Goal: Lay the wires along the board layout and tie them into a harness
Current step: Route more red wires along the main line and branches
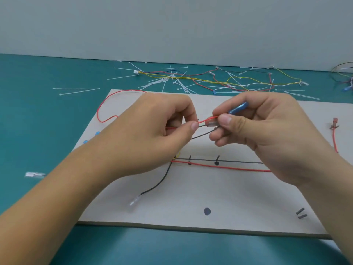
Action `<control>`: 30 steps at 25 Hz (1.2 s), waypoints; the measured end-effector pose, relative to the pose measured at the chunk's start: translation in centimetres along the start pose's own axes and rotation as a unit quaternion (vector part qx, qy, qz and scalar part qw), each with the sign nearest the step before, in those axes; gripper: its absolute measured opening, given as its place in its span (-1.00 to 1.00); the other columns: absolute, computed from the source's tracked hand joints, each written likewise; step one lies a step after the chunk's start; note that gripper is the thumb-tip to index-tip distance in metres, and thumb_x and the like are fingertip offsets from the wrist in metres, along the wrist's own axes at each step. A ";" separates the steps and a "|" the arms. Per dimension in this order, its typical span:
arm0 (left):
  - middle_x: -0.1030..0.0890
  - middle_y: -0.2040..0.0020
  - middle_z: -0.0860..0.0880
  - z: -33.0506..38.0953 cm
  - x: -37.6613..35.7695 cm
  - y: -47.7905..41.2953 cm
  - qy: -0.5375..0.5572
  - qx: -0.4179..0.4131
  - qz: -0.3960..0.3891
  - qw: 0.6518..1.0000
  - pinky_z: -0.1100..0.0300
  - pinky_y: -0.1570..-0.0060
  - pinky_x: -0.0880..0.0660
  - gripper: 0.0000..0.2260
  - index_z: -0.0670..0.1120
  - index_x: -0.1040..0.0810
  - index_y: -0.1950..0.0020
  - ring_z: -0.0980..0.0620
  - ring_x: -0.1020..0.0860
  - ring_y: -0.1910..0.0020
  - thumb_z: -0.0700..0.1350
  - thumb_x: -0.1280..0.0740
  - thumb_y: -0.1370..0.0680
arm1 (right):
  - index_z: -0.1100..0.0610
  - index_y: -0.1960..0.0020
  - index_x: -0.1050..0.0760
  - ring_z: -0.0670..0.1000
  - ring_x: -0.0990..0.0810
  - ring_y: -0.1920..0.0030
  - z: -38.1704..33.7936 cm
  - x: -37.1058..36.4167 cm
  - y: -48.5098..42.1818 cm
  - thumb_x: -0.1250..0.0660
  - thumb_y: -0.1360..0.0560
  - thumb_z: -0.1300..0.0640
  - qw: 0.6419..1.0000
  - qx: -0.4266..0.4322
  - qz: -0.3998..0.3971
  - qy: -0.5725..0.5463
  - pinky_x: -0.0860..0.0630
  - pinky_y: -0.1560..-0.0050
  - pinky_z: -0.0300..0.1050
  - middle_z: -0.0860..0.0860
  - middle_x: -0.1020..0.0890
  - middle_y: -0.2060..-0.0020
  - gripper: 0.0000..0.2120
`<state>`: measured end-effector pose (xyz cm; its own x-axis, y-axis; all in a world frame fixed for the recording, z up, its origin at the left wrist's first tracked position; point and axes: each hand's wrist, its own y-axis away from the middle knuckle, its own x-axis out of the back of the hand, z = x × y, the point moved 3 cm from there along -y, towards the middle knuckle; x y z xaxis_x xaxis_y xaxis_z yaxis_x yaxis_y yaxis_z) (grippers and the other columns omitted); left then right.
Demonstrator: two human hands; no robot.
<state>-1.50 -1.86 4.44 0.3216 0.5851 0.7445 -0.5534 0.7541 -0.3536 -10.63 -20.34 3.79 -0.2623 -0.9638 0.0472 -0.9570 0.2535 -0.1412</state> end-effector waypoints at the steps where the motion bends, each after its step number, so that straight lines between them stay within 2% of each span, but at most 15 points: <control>1: -0.48 0.43 -0.03 -0.3 0.2 0.1 0.017 0.012 -0.007 1.000 0.20 0.37 -0.37 -0.88 0.03 -0.56 0.15 0.00 -0.42 0.40 -0.05 -0.35 -0.59 | 0.26 0.05 -0.64 0.15 -0.74 0.26 0.1 0.1 0.0 -0.36 -0.53 0.42 1.000 0.002 0.006 0.004 -0.67 0.23 -0.09 0.22 -0.74 0.21 -0.87; 3: -0.47 0.43 -0.05 -1.0 0.6 0.2 0.028 0.033 -0.021 0.999 0.16 0.36 -0.39 -0.85 0.03 -0.57 0.16 0.00 -0.41 0.42 -0.05 -0.34 -0.61 | 0.22 0.05 -0.65 0.15 -0.74 0.27 0.2 0.2 -0.1 -0.36 -0.55 0.40 0.999 0.006 0.018 0.029 -0.68 0.26 -0.07 0.17 -0.75 0.19 -0.86; 5: -0.47 0.44 -0.03 -1.4 0.9 0.3 0.021 0.043 -0.044 0.998 0.21 0.41 -0.38 -0.84 0.04 -0.57 0.17 0.03 -0.41 0.44 -0.08 -0.37 -0.61 | 0.19 0.05 -0.65 0.14 -0.73 0.31 0.4 0.2 -0.1 -0.36 -0.57 0.36 0.999 0.005 0.030 0.041 -0.67 0.29 -0.08 0.13 -0.76 0.19 -0.87; 7: -0.46 0.44 0.00 -1.6 1.2 0.6 0.015 0.053 -0.068 0.996 0.31 0.46 -0.35 -0.86 0.04 -0.59 0.17 0.07 -0.41 0.46 -0.06 -0.38 -0.60 | 0.19 0.03 -0.64 0.11 -0.71 0.33 0.6 0.4 -0.2 -0.36 -0.58 0.35 0.998 0.000 0.053 0.023 -0.64 0.32 -0.10 0.12 -0.75 0.21 -0.88; 9: -0.43 0.45 -0.03 -1.7 1.7 0.7 0.002 0.056 -0.073 0.996 0.27 0.49 -0.35 -0.88 0.04 -0.61 0.16 0.07 -0.38 0.47 0.01 -0.37 -0.56 | 0.18 0.02 -0.63 0.07 -0.69 0.33 0.6 1.1 -0.5 -0.35 -0.59 0.32 0.996 -0.002 0.090 -0.017 -0.61 0.33 -0.14 0.10 -0.73 0.22 -0.89; 10: -0.43 0.44 -0.07 -1.7 1.9 0.7 0.000 0.051 -0.055 0.997 0.19 0.45 -0.36 -0.90 0.04 -0.62 0.16 0.02 -0.37 0.46 0.01 -0.38 -0.53 | 0.18 0.01 -0.63 0.05 -0.68 0.32 0.4 1.6 -0.6 -0.34 -0.60 0.31 0.993 0.000 0.108 -0.042 -0.59 0.33 -0.15 0.08 -0.73 0.22 -0.89; 12: -0.43 0.44 -0.09 -1.5 2.8 0.7 0.006 0.024 0.052 0.998 0.10 0.41 -0.37 -0.93 0.00 -0.65 0.18 -0.03 -0.38 0.45 -0.07 -0.47 -0.51 | 0.16 0.01 -0.62 0.02 -0.67 0.30 0.1 2.2 -0.8 -0.33 -0.60 0.29 0.986 0.012 0.137 -0.096 -0.59 0.29 -0.18 0.06 -0.72 0.22 -0.89; 15: -0.50 0.37 -0.01 -1.0 4.1 0.8 -0.002 -0.002 0.238 0.971 0.23 0.39 -0.35 -0.93 -0.06 -0.64 0.11 0.09 -0.43 0.41 -0.14 -0.51 -0.53 | 0.15 0.01 -0.61 -0.01 -0.65 0.28 0.1 2.0 -0.7 -0.31 -0.61 0.28 0.976 0.030 0.149 -0.153 -0.60 0.22 -0.18 0.05 -0.71 0.21 -0.88; 18: -0.52 0.32 0.12 -1.3 4.6 0.8 0.001 0.005 0.293 0.956 0.28 0.33 -0.31 -0.93 -0.05 -0.62 0.08 0.21 -0.45 0.34 -0.08 -0.46 -0.54 | 0.14 0.00 -0.60 -0.03 -0.64 0.29 0.3 1.7 -0.7 -0.31 -0.62 0.26 0.970 0.028 0.156 -0.187 -0.60 0.21 -0.18 0.04 -0.70 0.21 -0.90; 20: -0.53 0.33 0.19 -1.7 4.5 0.6 -0.008 0.007 0.280 0.960 0.38 0.32 -0.29 -0.92 -0.07 -0.64 0.09 0.26 -0.46 0.32 -0.09 -0.48 -0.53 | 0.14 -0.01 -0.59 -0.04 -0.64 0.30 0.4 1.7 -0.7 -0.31 -0.62 0.25 0.964 0.018 0.162 -0.210 -0.59 0.21 -0.20 0.03 -0.70 0.21 -0.91; 21: -0.54 0.32 0.17 -1.8 4.3 0.5 -0.015 0.001 0.262 0.965 0.35 0.32 -0.30 -0.91 -0.09 -0.66 0.10 0.23 -0.45 0.32 -0.09 -0.50 -0.52 | 0.14 -0.01 -0.58 -0.05 -0.64 0.30 0.3 1.8 -0.8 -0.31 -0.62 0.24 0.961 0.011 0.166 -0.221 -0.59 0.21 -0.21 0.03 -0.70 0.21 -0.91; 23: -0.48 0.29 0.07 -2.1 3.9 0.4 -0.019 -0.017 0.207 0.978 0.17 0.30 -0.33 -0.85 -0.07 -0.68 0.11 0.11 -0.40 0.30 0.00 -0.53 -0.50 | 0.11 0.00 -0.57 -0.08 -0.63 0.32 0.2 2.1 -0.9 -0.31 -0.61 0.22 0.954 -0.005 0.166 -0.248 -0.58 0.24 -0.22 0.00 -0.70 0.20 -0.93; 25: -0.43 0.31 0.05 -2.7 3.7 0.2 0.012 -0.008 0.147 0.989 0.16 0.30 -0.31 -0.78 0.01 -0.67 0.11 0.04 -0.35 0.30 0.14 -0.53 -0.46 | 0.05 0.02 -0.55 -0.11 -0.62 0.35 0.1 2.3 -1.0 -0.31 -0.62 0.17 0.950 -0.017 0.150 -0.272 -0.56 0.29 -0.23 -0.05 -0.69 0.18 -0.93; 27: -0.43 0.34 0.02 -3.5 3.5 0.2 0.063 0.016 0.092 0.994 0.15 0.34 -0.32 -0.71 0.03 -0.67 0.11 0.00 -0.36 0.35 0.24 -0.50 -0.44 | -0.02 0.04 -0.50 -0.13 -0.62 0.36 -0.2 2.3 -1.0 -0.27 -0.64 0.10 0.952 -0.025 0.111 -0.285 -0.52 0.36 -0.26 -0.10 -0.69 0.11 -0.90; 30: -0.50 0.34 -0.11 -4.1 3.3 0.3 0.097 0.026 0.048 0.994 0.18 0.38 -0.33 -0.65 0.00 -0.67 0.11 -0.19 -0.42 0.35 0.28 -0.49 -0.43 | -0.06 0.05 -0.45 -0.14 -0.67 0.27 -0.6 1.7 -0.9 -0.15 -0.68 0.05 0.939 -0.039 0.014 -0.341 -0.49 0.40 -0.28 -0.11 -0.70 -0.08 -0.84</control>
<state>2.56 1.51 4.48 0.4052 0.7037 0.5836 -0.6259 0.6788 -0.3839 -10.31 -22.16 4.56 -0.1714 -0.7787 -0.6035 -0.9641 0.2586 -0.0599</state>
